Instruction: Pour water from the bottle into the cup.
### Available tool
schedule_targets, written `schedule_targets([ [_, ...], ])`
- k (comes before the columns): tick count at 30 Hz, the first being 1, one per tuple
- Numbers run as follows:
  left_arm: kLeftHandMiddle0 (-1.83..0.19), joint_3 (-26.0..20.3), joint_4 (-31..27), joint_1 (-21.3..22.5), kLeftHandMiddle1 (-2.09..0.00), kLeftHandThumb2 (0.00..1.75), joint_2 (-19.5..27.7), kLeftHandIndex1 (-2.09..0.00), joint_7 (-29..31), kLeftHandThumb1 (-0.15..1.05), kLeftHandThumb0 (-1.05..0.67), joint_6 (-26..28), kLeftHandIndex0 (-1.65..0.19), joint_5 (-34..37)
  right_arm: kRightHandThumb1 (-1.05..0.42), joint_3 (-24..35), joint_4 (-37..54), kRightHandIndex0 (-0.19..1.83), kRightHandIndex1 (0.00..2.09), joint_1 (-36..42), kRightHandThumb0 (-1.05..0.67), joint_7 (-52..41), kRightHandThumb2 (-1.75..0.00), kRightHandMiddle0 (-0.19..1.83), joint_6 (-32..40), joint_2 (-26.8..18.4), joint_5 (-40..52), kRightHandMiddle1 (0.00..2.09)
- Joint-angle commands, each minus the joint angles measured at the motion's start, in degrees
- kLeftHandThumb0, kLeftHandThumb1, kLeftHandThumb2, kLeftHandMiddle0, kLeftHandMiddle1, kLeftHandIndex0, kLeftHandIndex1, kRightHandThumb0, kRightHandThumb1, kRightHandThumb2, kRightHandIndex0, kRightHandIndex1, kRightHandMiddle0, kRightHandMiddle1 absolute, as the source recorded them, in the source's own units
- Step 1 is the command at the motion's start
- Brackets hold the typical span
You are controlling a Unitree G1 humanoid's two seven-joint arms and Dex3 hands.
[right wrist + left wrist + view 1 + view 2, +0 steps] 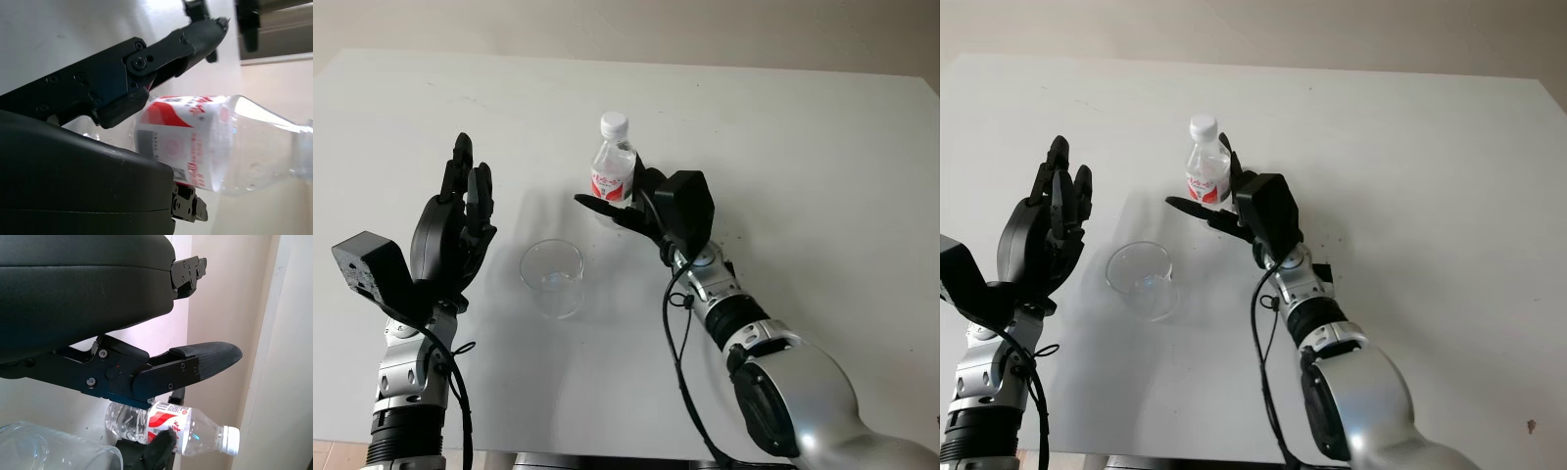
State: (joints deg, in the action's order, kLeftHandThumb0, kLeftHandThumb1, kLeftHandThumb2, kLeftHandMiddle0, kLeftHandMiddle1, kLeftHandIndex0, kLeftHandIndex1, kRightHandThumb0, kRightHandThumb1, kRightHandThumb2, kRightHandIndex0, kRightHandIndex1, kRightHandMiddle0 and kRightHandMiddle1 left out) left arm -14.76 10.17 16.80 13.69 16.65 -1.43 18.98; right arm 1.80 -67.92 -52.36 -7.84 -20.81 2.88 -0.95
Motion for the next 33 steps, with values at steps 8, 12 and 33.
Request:
schedule_targets([
  [8, 0.19, -0.24, -0.78, -0.43, 0.0, 0.64, -0.07, 0.0, -0.17, 1.05, -0.75, -0.22, 0.19, 0.07, -0.86, 4.52, -1.77, 0.0, 0.1, -1.57, -0.61, -0.25, -0.05, 0.1, 0.42, 2.73, 4.61, 0.16],
  [12, 0.19, -0.36, -0.64, -0.43, 0.0, 0.63, 0.09, 0.0, -0.18, 1.05, -0.75, -0.36, 0.19, 0.01, -0.86, 5.27, -2.35, 0.05, 0.67, -2.67, -0.52, 0.05, -0.05, 0.03, 2.72, 2.75, 5.24, 0.92],
  [33, 0.19, -0.32, -0.04, 0.35, 0.0, 0.65, 0.1, 0.0, -0.17, 1.05, -0.74, -0.41, 0.19, -0.48, -1.03, -5.03, -2.76, 0.63, 2.09, -4.79, -0.37, -12.01, -0.06, 0.44, 4.35, -3.19, -6.92, 2.09],
])
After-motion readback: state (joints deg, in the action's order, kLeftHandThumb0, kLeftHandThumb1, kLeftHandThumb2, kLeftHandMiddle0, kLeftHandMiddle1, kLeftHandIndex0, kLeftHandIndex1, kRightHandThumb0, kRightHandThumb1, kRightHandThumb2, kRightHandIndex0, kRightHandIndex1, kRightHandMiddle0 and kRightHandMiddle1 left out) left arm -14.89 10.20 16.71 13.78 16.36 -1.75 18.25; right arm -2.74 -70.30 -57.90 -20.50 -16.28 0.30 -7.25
